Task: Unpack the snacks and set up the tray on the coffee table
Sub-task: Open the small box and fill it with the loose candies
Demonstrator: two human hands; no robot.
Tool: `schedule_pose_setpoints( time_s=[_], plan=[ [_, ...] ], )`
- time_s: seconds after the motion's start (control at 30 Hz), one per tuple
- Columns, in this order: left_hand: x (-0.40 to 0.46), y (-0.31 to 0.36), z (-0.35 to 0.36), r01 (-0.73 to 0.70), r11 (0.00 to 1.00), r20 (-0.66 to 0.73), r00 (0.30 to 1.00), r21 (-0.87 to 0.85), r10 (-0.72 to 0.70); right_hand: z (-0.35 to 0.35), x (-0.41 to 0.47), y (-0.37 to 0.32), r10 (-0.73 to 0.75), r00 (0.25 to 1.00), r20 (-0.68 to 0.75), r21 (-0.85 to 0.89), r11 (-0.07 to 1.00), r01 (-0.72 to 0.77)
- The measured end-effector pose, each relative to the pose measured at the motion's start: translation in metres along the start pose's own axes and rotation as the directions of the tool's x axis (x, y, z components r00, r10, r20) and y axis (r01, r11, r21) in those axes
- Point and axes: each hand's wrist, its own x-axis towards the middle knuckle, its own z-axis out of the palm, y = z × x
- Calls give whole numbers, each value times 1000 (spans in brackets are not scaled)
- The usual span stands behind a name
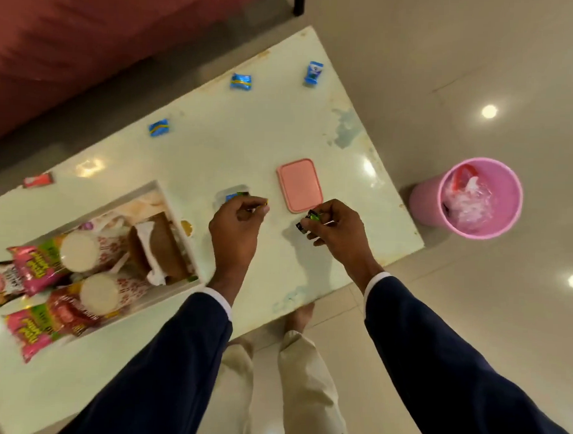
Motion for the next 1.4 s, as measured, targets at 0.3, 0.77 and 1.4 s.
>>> schedule_pose_setpoints(
  time_s=[0.3, 0.77, 1.4],
  plan=[
    [27, -43, -45, 19, 999, -30, 999, 35, -18, 107, 25, -47, -196, 970, 143, -476, 846, 242],
    [52, -67, -205, -173, 975, -40, 983, 138, 180, 200, 36, -108, -371, 916, 151, -712, 602, 361],
    [167, -171, -385, -295, 838, 22, 947, 459, 321, 312, 133, -125, -324, 897, 300, -939, 64, 337]
  ],
)
